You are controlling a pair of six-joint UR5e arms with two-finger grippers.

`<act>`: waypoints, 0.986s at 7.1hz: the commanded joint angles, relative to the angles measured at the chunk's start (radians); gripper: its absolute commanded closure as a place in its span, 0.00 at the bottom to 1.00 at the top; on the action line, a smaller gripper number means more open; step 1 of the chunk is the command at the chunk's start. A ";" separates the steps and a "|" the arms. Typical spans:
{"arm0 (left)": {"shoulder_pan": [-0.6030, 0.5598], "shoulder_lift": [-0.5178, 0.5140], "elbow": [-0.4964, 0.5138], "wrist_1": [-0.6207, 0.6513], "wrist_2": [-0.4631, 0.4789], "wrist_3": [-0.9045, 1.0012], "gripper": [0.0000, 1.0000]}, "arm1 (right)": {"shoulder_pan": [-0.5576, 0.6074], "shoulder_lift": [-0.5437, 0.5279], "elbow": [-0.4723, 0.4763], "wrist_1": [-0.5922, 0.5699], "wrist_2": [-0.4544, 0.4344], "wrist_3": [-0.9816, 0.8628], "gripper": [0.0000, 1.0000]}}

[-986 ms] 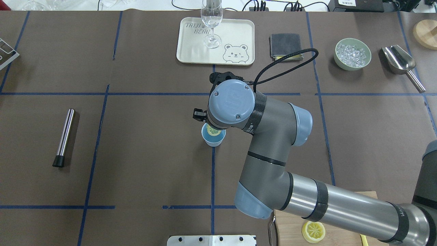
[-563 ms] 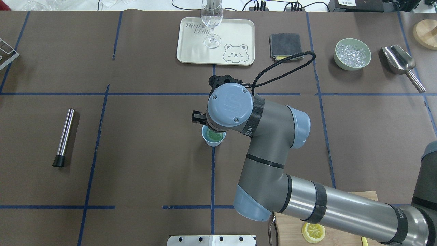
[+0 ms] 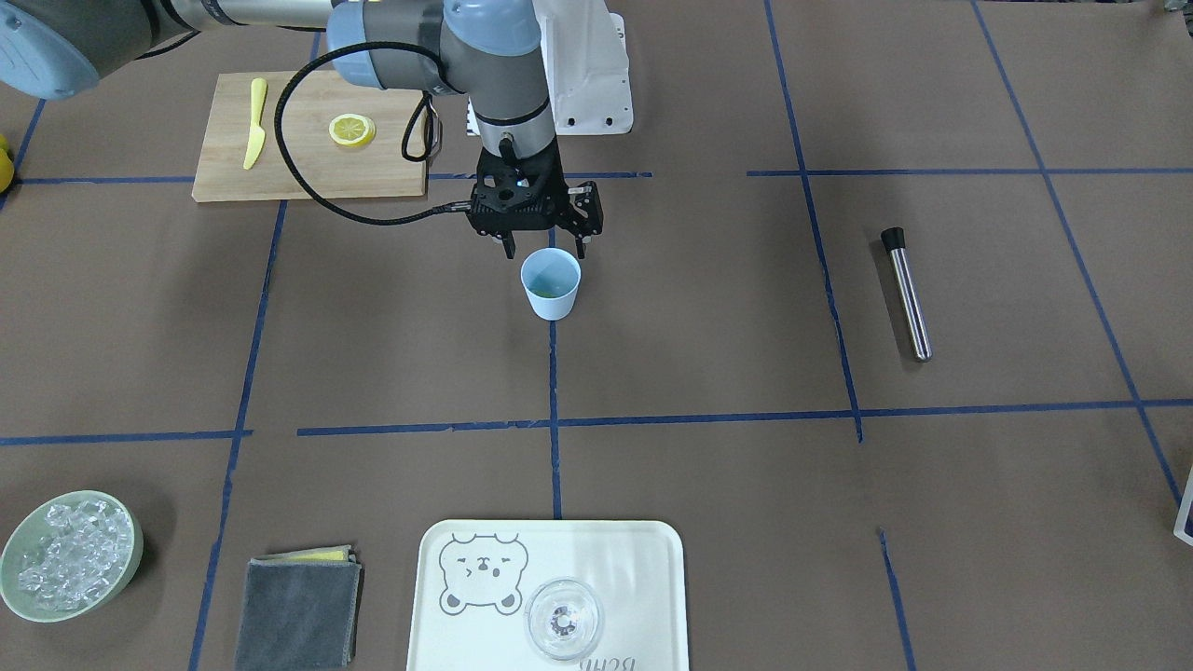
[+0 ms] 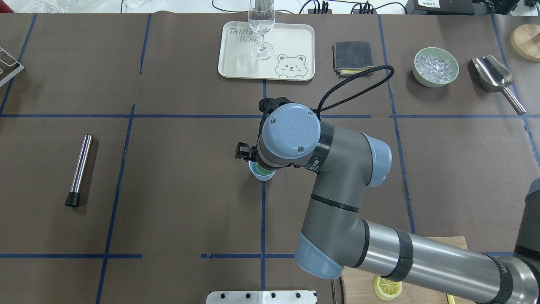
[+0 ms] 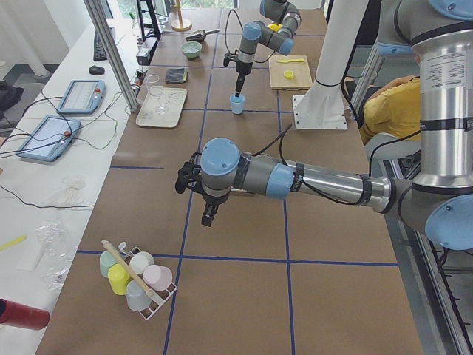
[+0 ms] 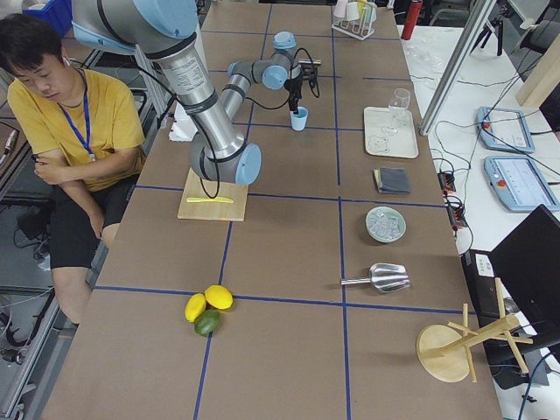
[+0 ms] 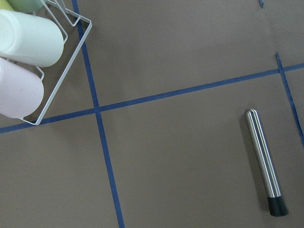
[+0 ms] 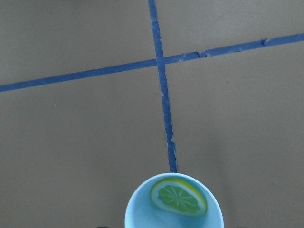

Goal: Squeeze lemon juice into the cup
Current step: 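Withdraw the right arm while the left gripper grasps the steel muddler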

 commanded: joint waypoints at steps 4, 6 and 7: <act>0.474 -0.092 0.125 -0.391 0.257 -0.701 0.01 | 0.217 -0.464 0.353 0.002 0.213 -0.261 0.00; 0.531 -0.152 0.193 -0.377 0.260 -0.760 0.04 | 0.234 -0.535 0.378 0.003 0.211 -0.285 0.00; 0.565 -0.161 0.204 -0.373 0.268 -0.838 0.07 | 0.242 -0.547 0.385 0.003 0.211 -0.286 0.00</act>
